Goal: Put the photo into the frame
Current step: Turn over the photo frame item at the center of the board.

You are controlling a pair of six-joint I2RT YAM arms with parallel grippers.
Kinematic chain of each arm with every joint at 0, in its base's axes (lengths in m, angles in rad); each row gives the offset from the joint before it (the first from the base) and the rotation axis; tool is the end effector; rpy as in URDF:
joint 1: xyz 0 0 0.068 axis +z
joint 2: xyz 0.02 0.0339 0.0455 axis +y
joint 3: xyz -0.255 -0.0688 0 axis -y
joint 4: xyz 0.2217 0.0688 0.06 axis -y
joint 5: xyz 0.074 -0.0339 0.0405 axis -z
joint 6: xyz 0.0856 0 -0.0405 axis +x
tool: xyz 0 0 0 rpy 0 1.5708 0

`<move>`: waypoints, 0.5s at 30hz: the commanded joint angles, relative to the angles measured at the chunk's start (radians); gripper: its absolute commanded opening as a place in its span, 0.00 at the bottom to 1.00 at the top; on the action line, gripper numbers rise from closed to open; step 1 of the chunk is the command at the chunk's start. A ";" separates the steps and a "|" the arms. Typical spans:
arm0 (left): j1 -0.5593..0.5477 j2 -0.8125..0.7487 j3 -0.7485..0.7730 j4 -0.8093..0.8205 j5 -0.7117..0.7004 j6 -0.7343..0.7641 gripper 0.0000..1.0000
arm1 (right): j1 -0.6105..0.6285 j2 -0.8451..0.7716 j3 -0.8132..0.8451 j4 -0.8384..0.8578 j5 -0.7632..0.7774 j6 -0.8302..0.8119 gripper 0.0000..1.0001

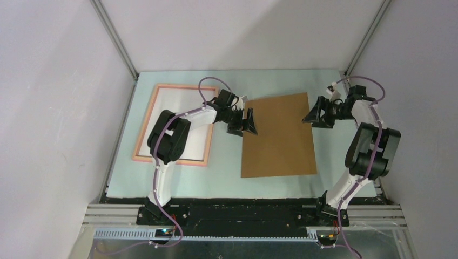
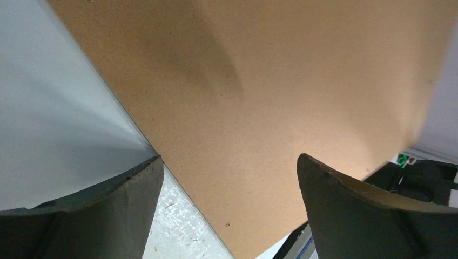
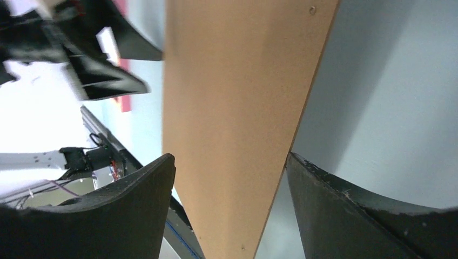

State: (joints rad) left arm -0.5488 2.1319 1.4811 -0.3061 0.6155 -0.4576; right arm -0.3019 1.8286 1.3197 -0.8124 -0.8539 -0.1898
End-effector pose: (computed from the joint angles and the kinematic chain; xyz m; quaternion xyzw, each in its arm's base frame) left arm 0.3593 -0.2776 0.1252 0.1328 0.9034 -0.3918 0.1130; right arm 0.3438 -0.0395 0.1782 -0.0008 0.9046 0.3710 0.2098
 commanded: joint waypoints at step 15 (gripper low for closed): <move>0.012 -0.035 -0.064 -0.002 0.043 0.178 1.00 | 0.200 -0.209 0.210 -0.385 -0.460 -0.220 0.76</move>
State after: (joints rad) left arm -0.5255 2.1109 1.4479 -0.3088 0.6617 -0.3389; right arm -0.1608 1.6096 1.4834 -1.0393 -1.1912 -0.3454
